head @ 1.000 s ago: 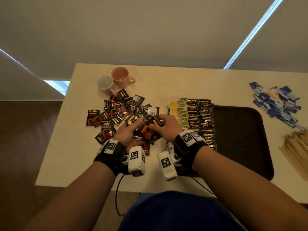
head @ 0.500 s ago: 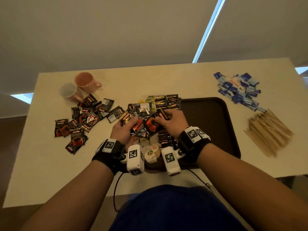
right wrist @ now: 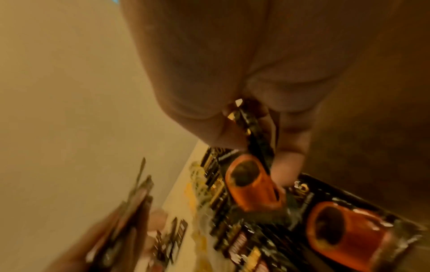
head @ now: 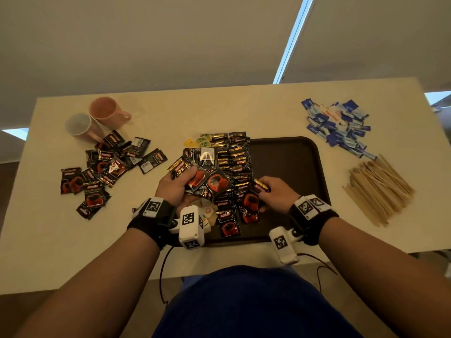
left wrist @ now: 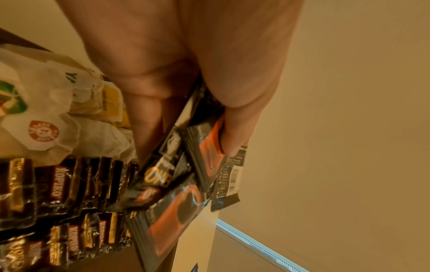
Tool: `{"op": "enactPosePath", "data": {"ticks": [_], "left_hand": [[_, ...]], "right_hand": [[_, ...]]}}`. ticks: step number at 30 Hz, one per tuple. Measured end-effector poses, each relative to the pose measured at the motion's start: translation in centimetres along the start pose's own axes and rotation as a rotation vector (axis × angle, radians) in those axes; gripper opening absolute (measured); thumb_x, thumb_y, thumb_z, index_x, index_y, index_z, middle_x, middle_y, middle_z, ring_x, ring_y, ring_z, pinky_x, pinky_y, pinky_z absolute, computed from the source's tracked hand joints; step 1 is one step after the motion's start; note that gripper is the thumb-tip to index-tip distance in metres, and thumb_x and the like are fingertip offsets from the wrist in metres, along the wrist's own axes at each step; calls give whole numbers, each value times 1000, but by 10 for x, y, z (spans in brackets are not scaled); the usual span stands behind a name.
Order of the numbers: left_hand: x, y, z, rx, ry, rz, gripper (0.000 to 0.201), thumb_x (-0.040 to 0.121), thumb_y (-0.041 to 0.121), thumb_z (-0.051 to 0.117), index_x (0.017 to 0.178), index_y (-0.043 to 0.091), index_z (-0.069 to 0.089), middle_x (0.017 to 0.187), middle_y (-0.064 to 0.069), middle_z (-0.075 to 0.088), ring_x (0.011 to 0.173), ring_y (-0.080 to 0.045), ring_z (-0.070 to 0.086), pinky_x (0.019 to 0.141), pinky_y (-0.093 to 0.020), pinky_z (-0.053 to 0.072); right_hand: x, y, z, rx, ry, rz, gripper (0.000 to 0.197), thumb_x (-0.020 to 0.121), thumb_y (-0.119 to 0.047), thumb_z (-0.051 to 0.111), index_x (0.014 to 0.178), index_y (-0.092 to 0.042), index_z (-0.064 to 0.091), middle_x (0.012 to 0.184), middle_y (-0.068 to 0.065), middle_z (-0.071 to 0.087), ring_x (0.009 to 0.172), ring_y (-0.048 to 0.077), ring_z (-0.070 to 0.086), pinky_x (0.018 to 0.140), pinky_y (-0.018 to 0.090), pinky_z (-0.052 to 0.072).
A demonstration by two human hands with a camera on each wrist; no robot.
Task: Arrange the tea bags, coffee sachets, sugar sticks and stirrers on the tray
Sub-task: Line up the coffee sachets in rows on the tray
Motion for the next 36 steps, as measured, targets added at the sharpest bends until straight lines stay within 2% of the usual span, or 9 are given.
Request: {"op": "enactPosePath", "data": {"ticks": [3, 7, 13, 17, 22, 26, 30, 33, 36], "left_hand": [[-1, 0, 2, -12, -12, -1, 45, 92, 18, 70, 131, 1, 56, 98, -12, 71, 59, -15, 72, 44, -27, 54], [-2, 1, 0, -22, -26, -8, 43, 92, 17, 69, 129, 1, 55, 96, -12, 70, 58, -16, 72, 44, -28, 55], [1, -1, -10, -39, -13, -20, 43, 91, 16, 71, 128, 1, 55, 95, -12, 72, 62, -19, 74, 45, -32, 57], [2, -3, -13, -37, -17, -26, 40, 91, 17, 70, 126, 2, 56, 96, -13, 72, 62, -19, 74, 46, -32, 56], [5, -3, -15, -28, -4, -27, 43, 90, 19, 72, 126, 3, 56, 99, -14, 72, 64, -20, 74, 47, -32, 57], [5, -2, -13, -45, -13, -33, 41, 91, 17, 71, 126, 4, 56, 99, -14, 72, 63, -20, 74, 46, -32, 56], [5, -2, -12, -51, -17, -38, 42, 90, 17, 72, 127, 3, 56, 101, -15, 71, 68, -22, 74, 47, -33, 57], [6, -3, -13, -63, -9, -45, 42, 89, 17, 72, 126, 4, 55, 105, -17, 71, 72, -25, 73, 48, -35, 57], [7, -3, -14, -67, -17, -53, 40, 90, 17, 71, 125, 4, 55, 103, -16, 72, 69, -24, 74, 48, -35, 57]], "right_hand": [[2, 5, 12, -303, -42, -48, 27, 90, -4, 64, 110, -22, 62, 104, 1, 68, 86, 17, 70, 76, 29, 59], [6, 16, 27, -490, -37, -45, 36, 88, -5, 67, 120, -22, 63, 113, 1, 66, 102, 18, 64, 88, 30, 54], [11, 26, 28, -416, 83, -47, 29, 84, -6, 71, 102, -25, 59, 103, -1, 64, 94, 16, 63, 78, 26, 52], [13, 26, 27, -396, 147, -112, 33, 82, -5, 72, 109, -23, 63, 110, -2, 63, 102, 16, 60, 89, 29, 52], [14, 30, 25, -341, 231, -24, 52, 77, -13, 81, 121, -21, 54, 118, 0, 55, 104, 18, 59, 94, 35, 54], [12, 36, 31, -373, 160, 110, 70, 68, -33, 89, 122, -16, 48, 114, 1, 57, 105, 19, 59, 91, 36, 54], [10, 40, 40, -439, 87, 182, 83, 60, -31, 93, 122, -15, 41, 118, 6, 58, 109, 26, 60, 94, 42, 54], [10, 43, 46, -517, 71, 202, 79, 66, -25, 90, 124, -14, 38, 120, 10, 57, 112, 30, 60, 95, 41, 53], [15, 40, 48, -551, 100, 182, 69, 73, -26, 85, 122, -12, 38, 118, 12, 60, 107, 30, 63, 91, 39, 55]]}}
Point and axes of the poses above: each hand's wrist, its own x-axis towards the middle knuckle, its own z-axis out of the palm, y = z × x, the point moved 4 cm from there along x, towards the middle knuckle
